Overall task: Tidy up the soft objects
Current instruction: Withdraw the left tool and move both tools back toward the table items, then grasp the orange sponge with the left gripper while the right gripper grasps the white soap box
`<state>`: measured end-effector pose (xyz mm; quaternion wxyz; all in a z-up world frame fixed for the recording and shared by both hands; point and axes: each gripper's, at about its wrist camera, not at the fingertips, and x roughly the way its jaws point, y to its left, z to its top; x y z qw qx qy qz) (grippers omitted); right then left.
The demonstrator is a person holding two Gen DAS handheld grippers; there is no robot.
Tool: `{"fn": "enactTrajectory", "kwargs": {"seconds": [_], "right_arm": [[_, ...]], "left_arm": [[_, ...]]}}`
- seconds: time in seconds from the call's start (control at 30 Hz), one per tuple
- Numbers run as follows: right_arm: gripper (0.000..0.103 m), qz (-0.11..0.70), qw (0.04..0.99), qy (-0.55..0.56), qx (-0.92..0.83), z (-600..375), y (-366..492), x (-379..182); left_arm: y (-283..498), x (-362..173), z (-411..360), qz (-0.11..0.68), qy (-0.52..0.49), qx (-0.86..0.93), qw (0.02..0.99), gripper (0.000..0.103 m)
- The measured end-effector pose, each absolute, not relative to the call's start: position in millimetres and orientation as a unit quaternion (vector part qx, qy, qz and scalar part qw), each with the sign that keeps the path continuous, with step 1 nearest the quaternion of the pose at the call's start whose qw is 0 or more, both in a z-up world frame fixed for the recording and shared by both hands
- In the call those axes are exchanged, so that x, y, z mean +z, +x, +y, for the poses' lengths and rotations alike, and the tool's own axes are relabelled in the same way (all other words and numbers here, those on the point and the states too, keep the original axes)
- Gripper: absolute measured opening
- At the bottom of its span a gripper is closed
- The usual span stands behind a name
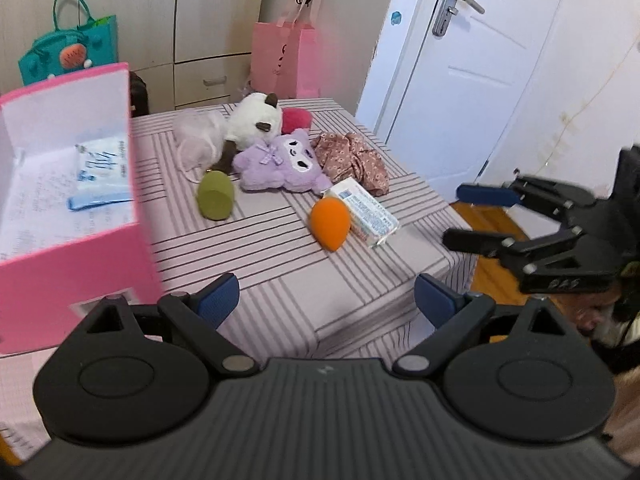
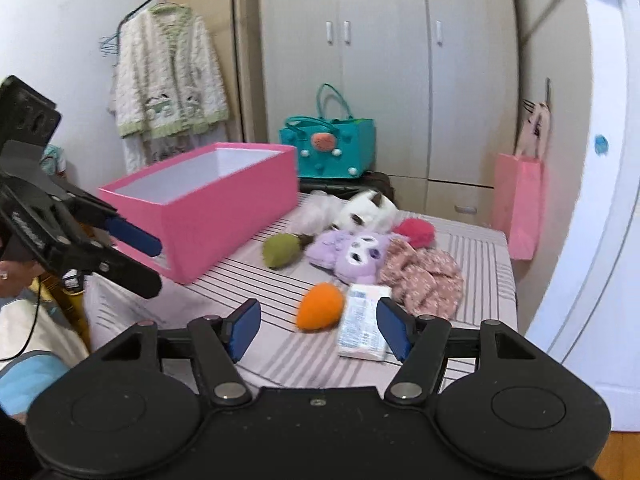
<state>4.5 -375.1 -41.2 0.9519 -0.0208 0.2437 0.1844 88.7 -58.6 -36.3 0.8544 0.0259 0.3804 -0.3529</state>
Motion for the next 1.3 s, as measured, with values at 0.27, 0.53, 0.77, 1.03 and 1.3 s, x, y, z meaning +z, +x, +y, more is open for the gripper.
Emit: {"fn": "enactTrajectory", "kwargs": {"seconds": [0.27,0.53,0.77,1.03,1.3], "right_arm": [[0.069,0.261,0.950,-0.011,0.174,-390,28,-82],[0.069,0.267,0.946,-0.007,0.183,-391,41,-104],[0.069,0.268,0.947,-0.007,0.178,-393,51,-112],[0.065,0.264,0.946,-0.005,0.187,-396,58,-118],[0.049,0.255,0.946,-0.004,0.201,-392,63,-117]], "left_arm": [[100,-61,-84,0.320,0.043,-0.348,0.880,0.094],[116,-86,-105,0.309,0.047,-0.345,0.885,0.093],[123,-99,-124,0.310,0.045,-0.363,0.878,0.092],[132,-108,-136,0.306,0.043,-0.355,0.883,0.084],[147,-115,-137,0.311,0.020,-0.370,0.875,0.061]]}}
